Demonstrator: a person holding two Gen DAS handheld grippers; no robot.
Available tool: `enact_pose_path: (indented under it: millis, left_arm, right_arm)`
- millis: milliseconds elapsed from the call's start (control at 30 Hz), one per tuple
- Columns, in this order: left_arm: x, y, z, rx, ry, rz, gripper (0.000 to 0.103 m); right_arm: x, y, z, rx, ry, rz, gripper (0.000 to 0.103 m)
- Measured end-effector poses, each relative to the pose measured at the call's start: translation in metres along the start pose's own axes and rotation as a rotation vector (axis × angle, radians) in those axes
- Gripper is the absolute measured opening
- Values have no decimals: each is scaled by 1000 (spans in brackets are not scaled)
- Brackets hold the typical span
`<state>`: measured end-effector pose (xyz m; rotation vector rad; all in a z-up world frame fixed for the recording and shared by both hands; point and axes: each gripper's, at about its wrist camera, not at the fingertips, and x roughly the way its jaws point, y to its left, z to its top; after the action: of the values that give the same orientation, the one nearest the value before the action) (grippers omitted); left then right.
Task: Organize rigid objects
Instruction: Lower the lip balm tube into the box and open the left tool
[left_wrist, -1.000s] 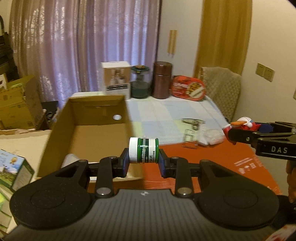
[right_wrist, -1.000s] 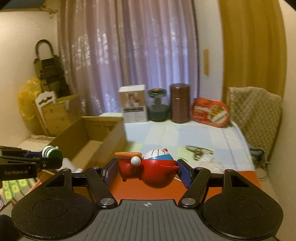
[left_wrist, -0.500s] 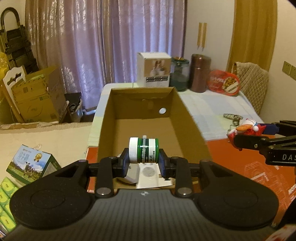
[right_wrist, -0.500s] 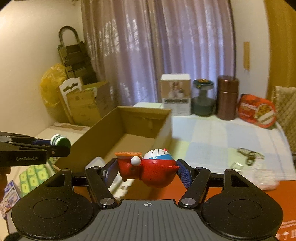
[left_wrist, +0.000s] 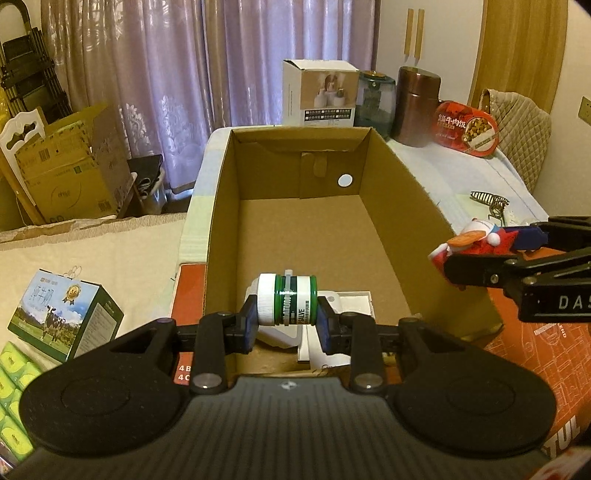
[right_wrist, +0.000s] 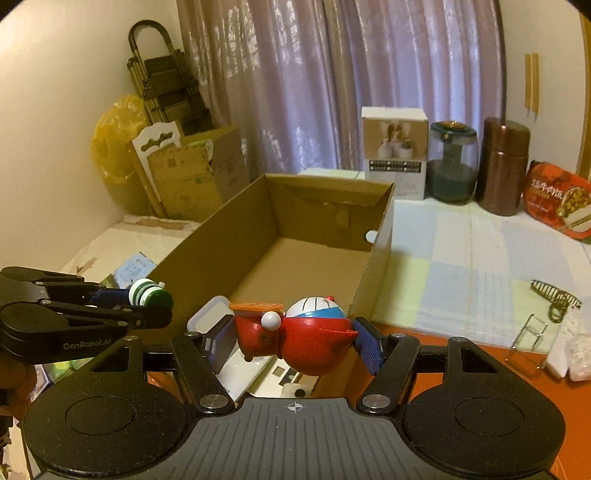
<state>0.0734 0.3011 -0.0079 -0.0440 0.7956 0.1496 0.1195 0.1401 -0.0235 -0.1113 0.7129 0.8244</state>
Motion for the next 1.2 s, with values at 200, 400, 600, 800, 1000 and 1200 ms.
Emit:
enact_pose_path:
  millis: [200, 400, 600, 800, 1000, 1200]
  left_arm:
    - [7, 0, 1, 1, 9, -3, 27]
    - [11, 1, 1, -2, 16, -2, 27]
    - [12, 3, -1, -4, 23, 4, 27]
    - [14, 7, -2, 0, 27, 23, 27]
    - [13, 7, -2, -2, 26, 31, 28]
    - [7, 7, -1, -12, 5, 43, 31]
  right_arm:
    - [1, 1, 2, -4, -8, -4, 65]
    - [1, 7, 5, -8, -14, 6, 65]
    - [3, 11, 6, -17, -12, 15, 65]
    - [5, 11, 6, -18, -7, 16, 65]
    - [5, 9, 6, -15, -8, 16, 65]
    - [4, 6, 5, -10, -12, 14, 65]
